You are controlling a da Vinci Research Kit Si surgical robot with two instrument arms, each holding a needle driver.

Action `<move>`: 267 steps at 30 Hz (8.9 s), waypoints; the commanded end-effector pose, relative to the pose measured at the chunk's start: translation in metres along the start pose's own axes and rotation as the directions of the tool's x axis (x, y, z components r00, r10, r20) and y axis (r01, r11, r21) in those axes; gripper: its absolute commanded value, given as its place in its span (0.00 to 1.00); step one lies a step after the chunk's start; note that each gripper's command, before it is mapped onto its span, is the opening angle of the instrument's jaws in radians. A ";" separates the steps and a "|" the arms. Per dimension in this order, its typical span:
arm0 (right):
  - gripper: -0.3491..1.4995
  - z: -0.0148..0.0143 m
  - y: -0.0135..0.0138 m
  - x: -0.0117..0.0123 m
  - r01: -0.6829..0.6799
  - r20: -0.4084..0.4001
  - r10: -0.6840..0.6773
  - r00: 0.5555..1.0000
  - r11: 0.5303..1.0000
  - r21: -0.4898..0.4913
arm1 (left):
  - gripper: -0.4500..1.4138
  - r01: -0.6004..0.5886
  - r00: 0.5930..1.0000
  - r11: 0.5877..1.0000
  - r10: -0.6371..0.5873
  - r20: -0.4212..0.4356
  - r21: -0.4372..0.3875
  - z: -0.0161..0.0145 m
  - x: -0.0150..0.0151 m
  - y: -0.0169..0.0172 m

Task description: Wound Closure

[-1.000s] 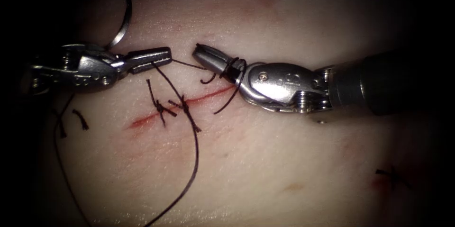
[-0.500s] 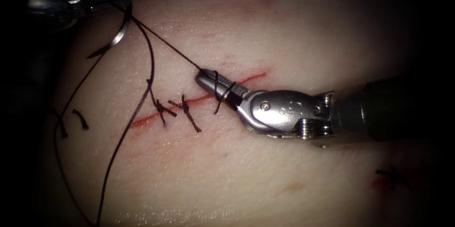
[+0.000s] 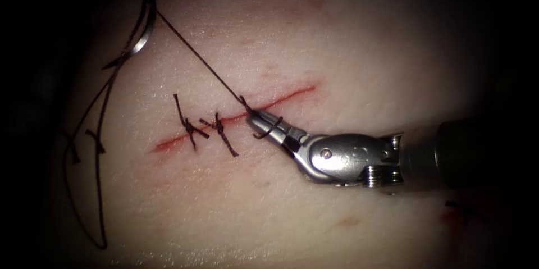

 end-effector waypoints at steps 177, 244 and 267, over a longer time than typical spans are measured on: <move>0.00 0.0072 0.0066 0.0050 -0.319 -0.028 0.511 0.859 0.577 0.752 | 0.00 0.442 0.730 0.867 -0.497 -0.470 -0.231 0.0072 0.0108 0.0161; 0.50 0.0056 0.0009 -0.0005 0.018 -0.008 -0.616 0.788 0.010 1.000 | 0.00 0.454 0.728 0.850 -0.527 -0.439 -0.267 0.0068 0.0094 0.0166; 0.00 0.0071 0.0054 0.0026 0.018 0.031 -0.568 0.822 0.081 0.997 | 0.00 0.457 0.747 0.844 -0.535 -0.395 -0.281 0.0027 0.0109 0.0274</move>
